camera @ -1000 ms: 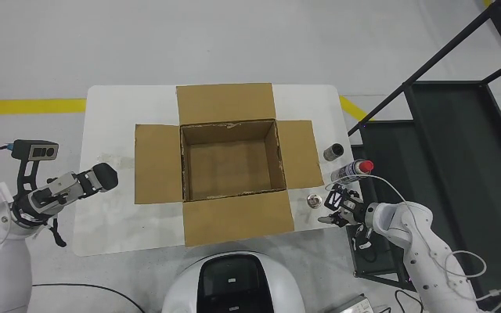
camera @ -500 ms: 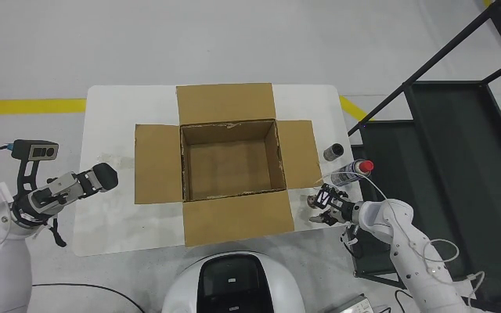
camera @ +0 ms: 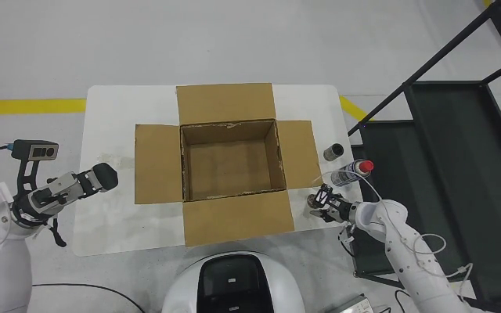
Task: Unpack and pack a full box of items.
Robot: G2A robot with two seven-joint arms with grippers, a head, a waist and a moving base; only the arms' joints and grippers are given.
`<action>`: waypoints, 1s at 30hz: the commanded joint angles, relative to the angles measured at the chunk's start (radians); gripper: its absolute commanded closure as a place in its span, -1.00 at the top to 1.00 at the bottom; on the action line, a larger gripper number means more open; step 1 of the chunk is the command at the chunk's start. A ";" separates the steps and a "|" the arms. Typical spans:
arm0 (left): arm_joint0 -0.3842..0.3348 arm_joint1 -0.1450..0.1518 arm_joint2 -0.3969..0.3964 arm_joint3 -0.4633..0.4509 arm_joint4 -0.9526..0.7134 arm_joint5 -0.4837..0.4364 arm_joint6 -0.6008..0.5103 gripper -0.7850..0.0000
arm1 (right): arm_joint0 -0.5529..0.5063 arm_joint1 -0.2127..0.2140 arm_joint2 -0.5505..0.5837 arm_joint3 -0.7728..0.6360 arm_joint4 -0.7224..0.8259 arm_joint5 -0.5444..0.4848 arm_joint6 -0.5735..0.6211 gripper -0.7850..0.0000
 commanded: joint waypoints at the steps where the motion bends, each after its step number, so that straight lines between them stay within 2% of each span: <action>1: 0.000 0.000 0.000 0.000 0.000 0.000 0.000 1.00 | 0.013 -0.001 -0.013 0.012 -0.004 0.007 0.003 0.44; 5: 0.000 0.000 0.000 0.000 0.000 0.000 0.000 1.00 | 0.039 -0.004 -0.041 0.041 -0.013 0.017 0.002 0.32; 8: 0.000 0.000 0.000 0.000 0.000 0.000 0.000 1.00 | 0.053 -0.005 -0.053 0.063 -0.016 0.019 -0.006 0.00; 10: 0.000 0.000 0.000 0.000 0.000 0.000 0.000 1.00 | 0.059 -0.006 -0.059 0.074 -0.016 0.021 -0.010 -0.13; 13: 0.000 0.000 0.000 0.000 0.000 0.000 0.000 1.00 | 0.066 -0.006 -0.067 0.083 -0.015 0.022 -0.015 -0.44; 15: 0.000 0.000 0.000 0.000 0.000 0.000 0.000 1.00 | 0.068 -0.006 -0.071 0.085 -0.021 0.026 -0.016 -0.73; 16: 0.000 0.000 0.000 0.000 0.000 0.000 0.000 1.00 | 0.068 -0.005 -0.072 0.085 -0.023 0.030 -0.017 -0.94; 17: 0.000 0.000 0.000 0.000 0.000 0.000 0.000 1.00 | 0.067 -0.005 -0.073 0.083 -0.027 0.035 -0.020 -1.00; 23: 0.000 0.000 0.000 0.000 0.000 0.000 0.000 1.00 | 0.023 0.004 -0.043 0.036 -0.042 0.056 -0.054 -1.00; 30: 0.000 0.000 0.000 0.000 0.000 0.000 0.000 1.00 | -0.111 0.024 0.044 -0.094 -0.049 0.041 -0.095 -1.00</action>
